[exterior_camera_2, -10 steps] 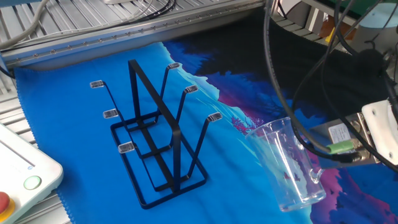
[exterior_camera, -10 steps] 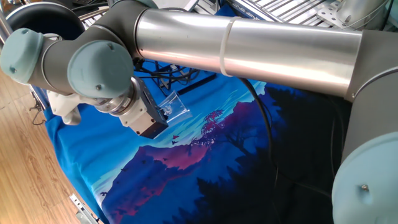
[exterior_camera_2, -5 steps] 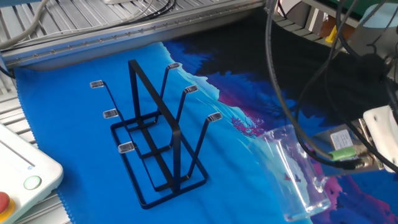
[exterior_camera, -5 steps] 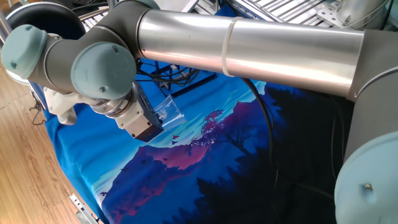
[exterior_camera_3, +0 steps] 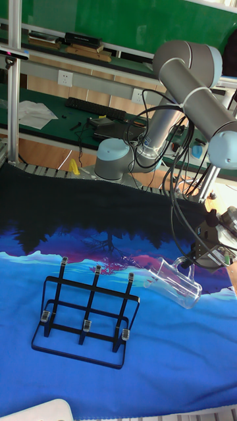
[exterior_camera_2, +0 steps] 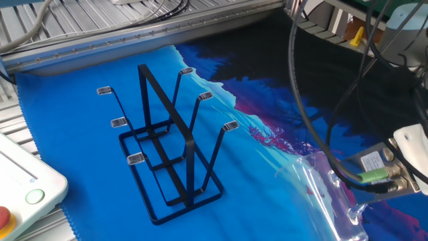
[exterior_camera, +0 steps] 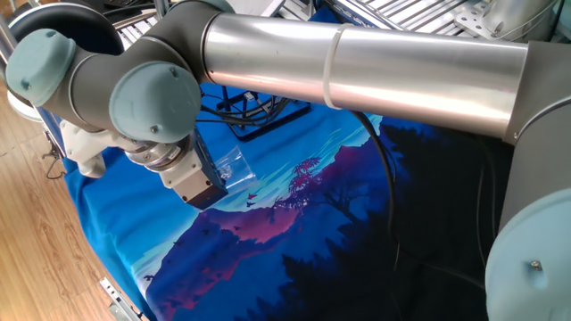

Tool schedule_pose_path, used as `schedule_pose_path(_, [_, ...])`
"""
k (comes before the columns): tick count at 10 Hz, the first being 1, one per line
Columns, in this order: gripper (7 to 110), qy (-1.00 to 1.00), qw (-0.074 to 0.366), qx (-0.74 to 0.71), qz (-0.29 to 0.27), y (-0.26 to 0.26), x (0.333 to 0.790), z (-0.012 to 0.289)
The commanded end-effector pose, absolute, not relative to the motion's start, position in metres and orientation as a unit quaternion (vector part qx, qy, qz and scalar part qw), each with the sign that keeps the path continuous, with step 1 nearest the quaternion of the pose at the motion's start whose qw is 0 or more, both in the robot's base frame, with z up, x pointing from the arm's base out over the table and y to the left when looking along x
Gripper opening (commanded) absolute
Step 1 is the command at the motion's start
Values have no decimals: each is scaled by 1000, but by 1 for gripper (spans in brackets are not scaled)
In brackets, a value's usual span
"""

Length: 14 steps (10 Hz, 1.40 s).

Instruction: Put the cup on the cup rack

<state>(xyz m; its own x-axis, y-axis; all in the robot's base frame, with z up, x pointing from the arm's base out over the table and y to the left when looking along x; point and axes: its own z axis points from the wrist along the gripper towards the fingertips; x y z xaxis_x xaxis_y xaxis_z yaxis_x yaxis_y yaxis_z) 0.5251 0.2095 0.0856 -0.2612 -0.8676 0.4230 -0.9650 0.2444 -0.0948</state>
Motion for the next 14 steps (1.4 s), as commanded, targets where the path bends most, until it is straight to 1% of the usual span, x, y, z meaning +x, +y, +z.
schedule_pose_path(1, [7,-774,136,596,164,213,527,84])
schedule_pose_path(8, [7,-777,133,594,160,216,527,83])
schedule_pose_path(12, [7,-781,105,604,122,238,527,75])
schedule_pose_path(14, [7,-779,95,609,118,242,530,73])
